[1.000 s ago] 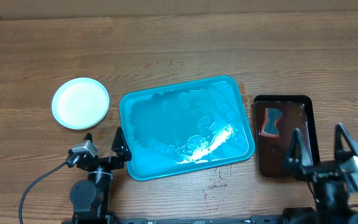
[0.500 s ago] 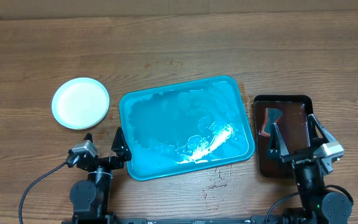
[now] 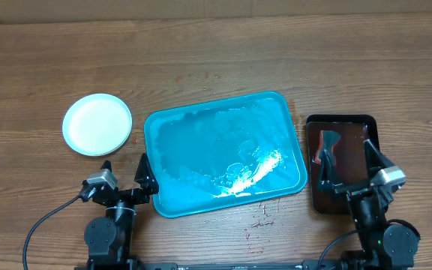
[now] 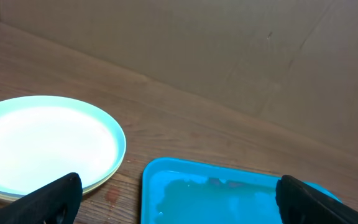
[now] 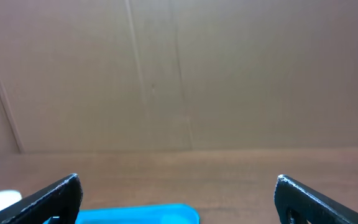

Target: Clean dirty plates on tray and stack at the side

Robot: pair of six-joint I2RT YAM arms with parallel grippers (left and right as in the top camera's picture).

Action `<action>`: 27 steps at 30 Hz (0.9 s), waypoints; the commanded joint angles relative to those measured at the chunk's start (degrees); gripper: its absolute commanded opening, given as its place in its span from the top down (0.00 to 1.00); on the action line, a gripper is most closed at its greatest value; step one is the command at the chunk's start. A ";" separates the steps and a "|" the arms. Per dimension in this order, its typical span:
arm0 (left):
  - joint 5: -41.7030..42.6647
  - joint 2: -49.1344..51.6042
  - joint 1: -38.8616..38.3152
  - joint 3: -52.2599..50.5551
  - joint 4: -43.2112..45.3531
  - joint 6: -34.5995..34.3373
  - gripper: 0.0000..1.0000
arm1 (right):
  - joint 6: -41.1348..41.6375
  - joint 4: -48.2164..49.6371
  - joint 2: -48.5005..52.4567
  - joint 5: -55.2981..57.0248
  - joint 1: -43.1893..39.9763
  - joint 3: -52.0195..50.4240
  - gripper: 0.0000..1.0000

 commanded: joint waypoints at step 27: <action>-0.11 -0.61 0.31 -0.20 -0.09 0.50 0.00 | -6.10 -5.57 -0.46 1.86 0.42 -4.81 0.00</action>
